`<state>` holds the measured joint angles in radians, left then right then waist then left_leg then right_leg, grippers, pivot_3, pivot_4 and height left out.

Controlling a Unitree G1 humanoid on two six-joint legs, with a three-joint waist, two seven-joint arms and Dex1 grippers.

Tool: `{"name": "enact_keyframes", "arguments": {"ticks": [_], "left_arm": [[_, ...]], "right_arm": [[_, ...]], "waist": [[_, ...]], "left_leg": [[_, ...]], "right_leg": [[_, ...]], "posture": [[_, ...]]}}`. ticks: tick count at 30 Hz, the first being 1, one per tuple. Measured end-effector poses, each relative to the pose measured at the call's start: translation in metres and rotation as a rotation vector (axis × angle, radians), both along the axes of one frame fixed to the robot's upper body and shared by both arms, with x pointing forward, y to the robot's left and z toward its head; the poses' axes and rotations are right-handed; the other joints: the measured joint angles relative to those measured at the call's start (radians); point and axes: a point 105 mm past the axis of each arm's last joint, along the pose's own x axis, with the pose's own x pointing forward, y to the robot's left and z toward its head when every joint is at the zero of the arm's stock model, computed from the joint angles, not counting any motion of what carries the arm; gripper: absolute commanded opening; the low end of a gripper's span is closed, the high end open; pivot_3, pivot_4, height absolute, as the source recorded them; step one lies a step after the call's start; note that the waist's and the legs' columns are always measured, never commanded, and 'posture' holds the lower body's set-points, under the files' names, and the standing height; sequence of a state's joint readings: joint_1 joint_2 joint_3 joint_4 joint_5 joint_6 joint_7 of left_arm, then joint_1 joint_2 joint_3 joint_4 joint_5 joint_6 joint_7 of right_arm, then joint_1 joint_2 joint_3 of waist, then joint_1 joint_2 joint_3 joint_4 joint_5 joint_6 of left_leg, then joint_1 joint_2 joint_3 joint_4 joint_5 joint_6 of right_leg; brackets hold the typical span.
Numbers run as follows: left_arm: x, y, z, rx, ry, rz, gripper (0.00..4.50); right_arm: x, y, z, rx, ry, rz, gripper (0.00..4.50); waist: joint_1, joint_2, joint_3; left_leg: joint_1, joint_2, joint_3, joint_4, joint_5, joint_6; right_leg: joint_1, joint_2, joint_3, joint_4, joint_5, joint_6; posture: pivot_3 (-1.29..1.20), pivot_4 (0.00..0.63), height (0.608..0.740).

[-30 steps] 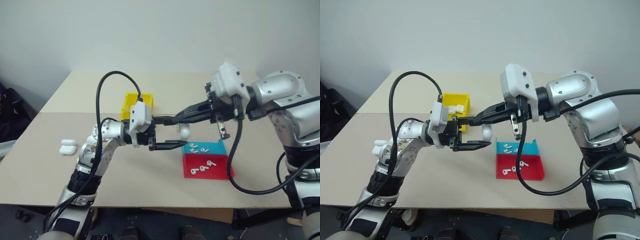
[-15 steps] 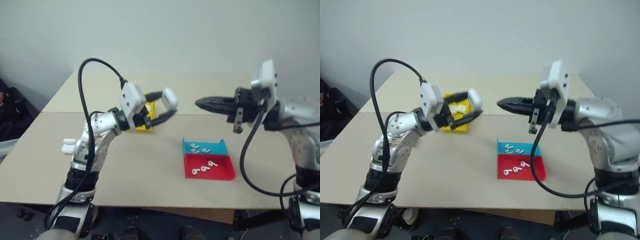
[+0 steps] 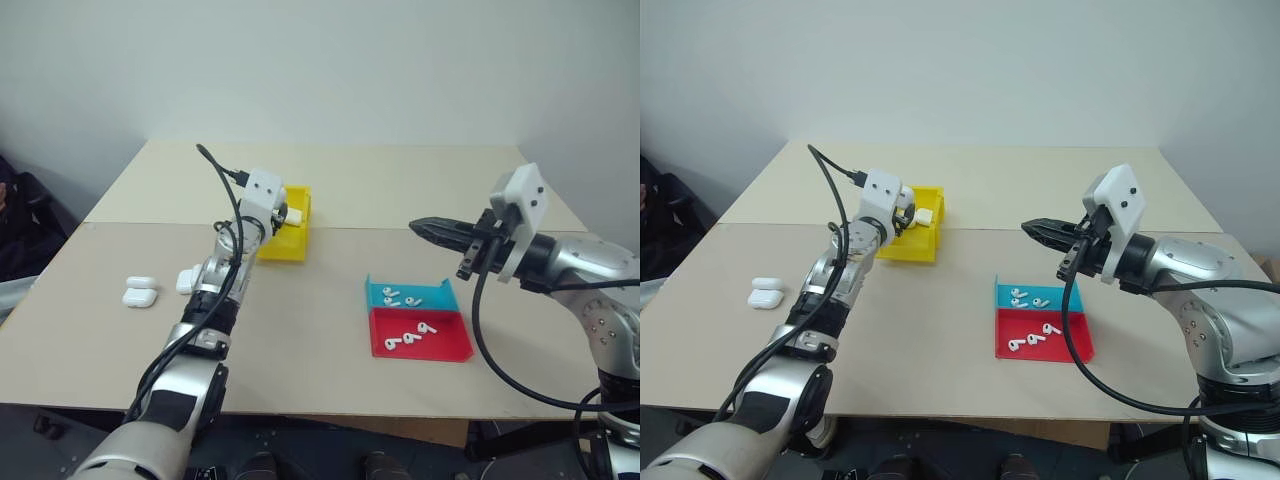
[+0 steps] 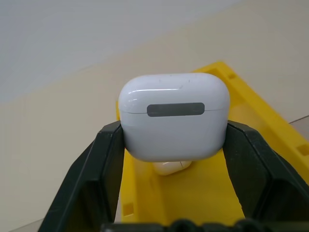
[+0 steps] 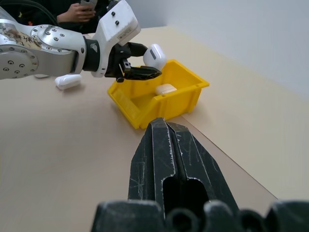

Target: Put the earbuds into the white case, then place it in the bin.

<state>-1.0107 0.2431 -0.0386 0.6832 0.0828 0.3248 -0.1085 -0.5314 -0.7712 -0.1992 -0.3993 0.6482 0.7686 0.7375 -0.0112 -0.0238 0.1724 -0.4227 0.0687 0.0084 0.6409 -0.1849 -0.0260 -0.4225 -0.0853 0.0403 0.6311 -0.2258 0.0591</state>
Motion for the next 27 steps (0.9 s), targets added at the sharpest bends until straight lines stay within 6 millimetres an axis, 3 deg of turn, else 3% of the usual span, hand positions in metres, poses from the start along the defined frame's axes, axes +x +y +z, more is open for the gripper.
{"name": "enact_keyframes", "arguments": {"ticks": [2, 3, 7, 14, 18, 22, 27], "left_arm": [[0.000, -0.002, -0.005, -0.008, 0.026, -0.029, 4.41], [0.000, -0.004, -0.006, -0.010, 0.032, -0.043, 4.47], [0.000, -0.008, -0.004, -0.017, 0.015, -0.080, 4.47], [-0.019, -0.010, 0.032, -0.400, -0.135, -0.227, 4.47], [-0.052, 0.007, 0.043, -0.411, -0.165, -0.368, 4.47], [-0.108, 0.034, 0.023, -0.202, -0.071, -0.489, 4.47], [-0.169, 0.044, 0.014, -0.090, 0.045, -0.635, 4.47]], "right_arm": [[0.001, -0.001, 0.000, 0.002, 0.001, -0.011, 0.00], [0.001, -0.001, 0.000, 0.003, 0.000, -0.015, 0.00], [0.002, -0.002, 0.000, 0.001, 0.003, -0.026, 0.00], [0.003, -0.001, -0.008, -0.037, 0.030, -0.031, 0.00], [-0.004, -0.009, -0.016, -0.129, 0.050, -0.029, 0.00], [-0.022, -0.030, -0.033, -0.295, 0.058, 0.041, 0.00], [-0.038, -0.051, -0.027, -0.374, -0.090, 0.146, 0.00]], "waist": [[-0.001, 0.000, 0.000], [-0.001, 0.000, 0.000], [0.000, 0.000, 0.000], [-0.004, 0.000, 0.000], [-0.007, 0.000, 0.000], [-0.008, 0.001, 0.000], [0.000, 0.000, 0.000]], "left_leg": [[0.000, 0.000, 0.000, -0.002, 0.000, 0.000], [0.000, 0.000, 0.000, -0.002, 0.000, 0.000], [-0.001, 0.000, 0.000, -0.003, 0.000, 0.000], [0.000, 0.000, 0.000, -0.003, 0.000, 0.000], [0.001, 0.000, 0.001, -0.004, 0.000, 0.000], [0.001, 0.000, 0.001, -0.005, 0.000, 0.000], [0.003, 0.001, 0.001, -0.003, 0.000, -0.001]], "right_leg": [[0.000, 0.000, 0.000, -0.002, 0.002, -0.003], [0.000, 0.000, 0.000, -0.002, 0.002, -0.003], [0.000, 0.000, 0.000, -0.003, 0.002, -0.004], [-0.001, 0.000, 0.000, -0.002, 0.002, -0.004], [0.000, 0.000, 0.001, -0.002, 0.002, -0.004], [0.000, 0.000, 0.001, -0.003, 0.002, -0.004], [0.002, -0.001, 0.001, -0.002, -0.001, 0.001]], "posture": [[0.00, 0.150, 0.740], [0.00, 0.150, 0.740], [0.00, 0.150, 0.740], [0.00, 0.150, 0.740], [0.00, 0.150, 0.740], [0.00, 0.150, 0.740], [0.00, 0.150, 0.740]]}}
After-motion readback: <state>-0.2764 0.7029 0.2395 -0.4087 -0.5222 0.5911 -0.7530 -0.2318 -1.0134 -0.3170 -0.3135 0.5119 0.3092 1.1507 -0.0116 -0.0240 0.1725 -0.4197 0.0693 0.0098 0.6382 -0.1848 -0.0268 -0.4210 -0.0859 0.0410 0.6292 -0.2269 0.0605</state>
